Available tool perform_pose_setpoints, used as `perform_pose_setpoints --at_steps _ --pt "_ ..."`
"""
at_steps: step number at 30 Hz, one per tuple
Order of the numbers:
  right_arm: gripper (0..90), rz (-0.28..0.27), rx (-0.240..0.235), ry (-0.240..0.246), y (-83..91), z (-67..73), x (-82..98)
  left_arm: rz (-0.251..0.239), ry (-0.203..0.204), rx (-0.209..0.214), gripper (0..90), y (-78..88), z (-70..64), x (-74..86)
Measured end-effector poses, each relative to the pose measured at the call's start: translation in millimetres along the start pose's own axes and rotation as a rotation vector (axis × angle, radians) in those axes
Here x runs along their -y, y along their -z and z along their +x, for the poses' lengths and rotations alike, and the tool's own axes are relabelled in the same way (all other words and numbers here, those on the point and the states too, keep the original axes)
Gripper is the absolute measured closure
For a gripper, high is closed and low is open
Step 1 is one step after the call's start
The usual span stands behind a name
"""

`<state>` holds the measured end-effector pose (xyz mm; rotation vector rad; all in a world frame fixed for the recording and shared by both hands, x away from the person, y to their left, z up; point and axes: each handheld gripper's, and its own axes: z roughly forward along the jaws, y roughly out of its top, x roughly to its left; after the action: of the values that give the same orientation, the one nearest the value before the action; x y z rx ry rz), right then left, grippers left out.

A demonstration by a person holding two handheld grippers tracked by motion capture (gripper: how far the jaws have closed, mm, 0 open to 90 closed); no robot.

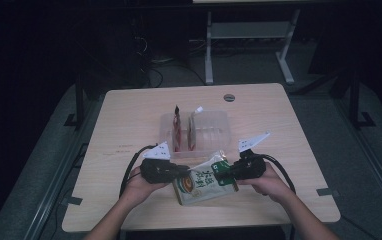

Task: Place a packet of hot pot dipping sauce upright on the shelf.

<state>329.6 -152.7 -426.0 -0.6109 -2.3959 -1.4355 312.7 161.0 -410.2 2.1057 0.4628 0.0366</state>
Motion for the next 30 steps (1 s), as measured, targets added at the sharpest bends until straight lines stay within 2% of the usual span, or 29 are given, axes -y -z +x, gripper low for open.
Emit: perform_pose_setpoints --at_steps 1,4,6,8,9,13,14,19,20,24,26,28,30 --pt "90.0 -0.003 -0.005 0.000 0.6 0.3 -0.5 0.000 0.000 0.000 76.7 0.0 0.0 0.0" --pt "90.0 -0.004 0.000 0.001 1.5 1.1 -0.8 -0.038 0.019 -0.035 73.4 9.6 2.1 -0.7" --pt "90.0 -0.003 -0.002 -0.003 2.2 0.9 -0.6 -0.053 0.026 -0.040 76.0 12.4 3.2 -0.6" --pt "90.0 -0.013 -0.005 0.001 3.8 1.9 -1.2 -0.053 0.024 -0.050 82.5 18.6 5.1 -0.1" --pt "90.0 -0.015 -0.007 0.005 4.4 1.9 -1.6 -0.053 0.024 -0.050 89.6 18.6 5.1 -0.1" --pt "90.0 -0.024 -0.010 0.002 5.1 3.8 -2.8 -0.031 0.008 -0.061 89.9 16.9 2.5 -1.9" --pt "90.0 -0.027 -0.014 0.007 5.3 4.5 -3.6 -0.016 -0.005 -0.080 89.9 13.7 1.3 -2.6" --pt "90.0 -0.036 -0.021 0.014 5.4 8.9 -5.8 -0.001 -0.003 -0.109 89.9 9.3 2.5 -2.7" --pt "90.0 -0.047 -0.038 0.024 4.7 11.0 -7.6 0.003 -0.004 -0.130 89.9 6.4 2.0 -2.9" --pt "90.0 -0.049 -0.035 0.042 3.1 14.4 -11.2 -0.003 -0.010 -0.154 89.9 7.4 0.5 -5.4" --pt "90.0 -0.057 -0.030 0.041 4.2 14.7 -12.7 -0.018 -0.015 -0.167 89.9 13.3 0.1 -7.4" --pt "90.0 -0.076 -0.019 0.040 10.1 13.6 -14.0 -0.030 -0.016 -0.183 89.9 21.0 -0.7 -7.2" --pt "90.0 -0.083 -0.015 0.032 13.3 13.8 -14.6 -0.029 -0.018 -0.186 89.9 22.0 -0.8 -6.7"
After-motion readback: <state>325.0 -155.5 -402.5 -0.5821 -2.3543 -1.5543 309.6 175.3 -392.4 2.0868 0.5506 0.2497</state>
